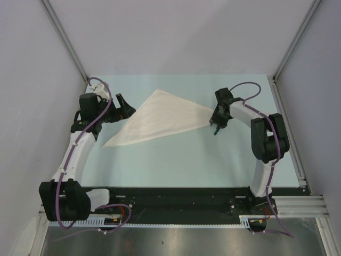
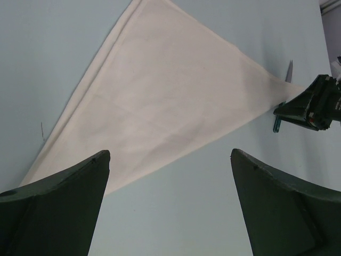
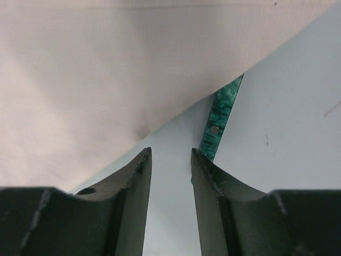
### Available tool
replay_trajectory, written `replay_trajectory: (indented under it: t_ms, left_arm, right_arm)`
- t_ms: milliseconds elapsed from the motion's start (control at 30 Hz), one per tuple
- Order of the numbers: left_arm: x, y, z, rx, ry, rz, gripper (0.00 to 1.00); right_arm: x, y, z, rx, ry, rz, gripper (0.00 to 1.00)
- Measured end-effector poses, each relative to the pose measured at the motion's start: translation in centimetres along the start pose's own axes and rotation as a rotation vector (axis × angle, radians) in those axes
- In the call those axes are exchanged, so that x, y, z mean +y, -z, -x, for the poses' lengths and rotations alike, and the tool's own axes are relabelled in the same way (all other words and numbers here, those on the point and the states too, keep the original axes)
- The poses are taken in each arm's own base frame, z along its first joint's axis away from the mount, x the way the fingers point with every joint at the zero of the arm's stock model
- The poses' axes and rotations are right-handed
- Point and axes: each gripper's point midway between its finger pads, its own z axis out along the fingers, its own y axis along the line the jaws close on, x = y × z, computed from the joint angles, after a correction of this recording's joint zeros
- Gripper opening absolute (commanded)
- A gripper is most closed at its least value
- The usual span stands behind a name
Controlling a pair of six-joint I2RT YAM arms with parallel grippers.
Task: Fold the napkin, place the utensils inside, and roll it up
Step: Grab a utensil with the right arm
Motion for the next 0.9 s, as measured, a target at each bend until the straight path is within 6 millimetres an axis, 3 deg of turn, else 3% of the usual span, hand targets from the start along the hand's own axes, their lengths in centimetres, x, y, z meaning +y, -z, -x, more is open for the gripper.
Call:
replay_trajectory:
  t_ms: [700,833,900]
  left_arm:
    - [-0.1,0.6,0.3,-0.002,0.016,-0.048,1.0]
    - [0.0,0.7,0.4,-0.003,0.02,-0.05,1.0]
    - [0.1,0.7,0.5,-0.004,0.023,-0.049,1.0]
  right_arm:
    - [-2.8,-0.4,-0.3,0.009,-0.014,-0.16,0.38]
    - [-3.3,-0.8,0.0,0.011,-0.028,-0.167,0.32]
    - [-3.5,-0.9,0.2,0.01,-0.034,-0.168,0.23]
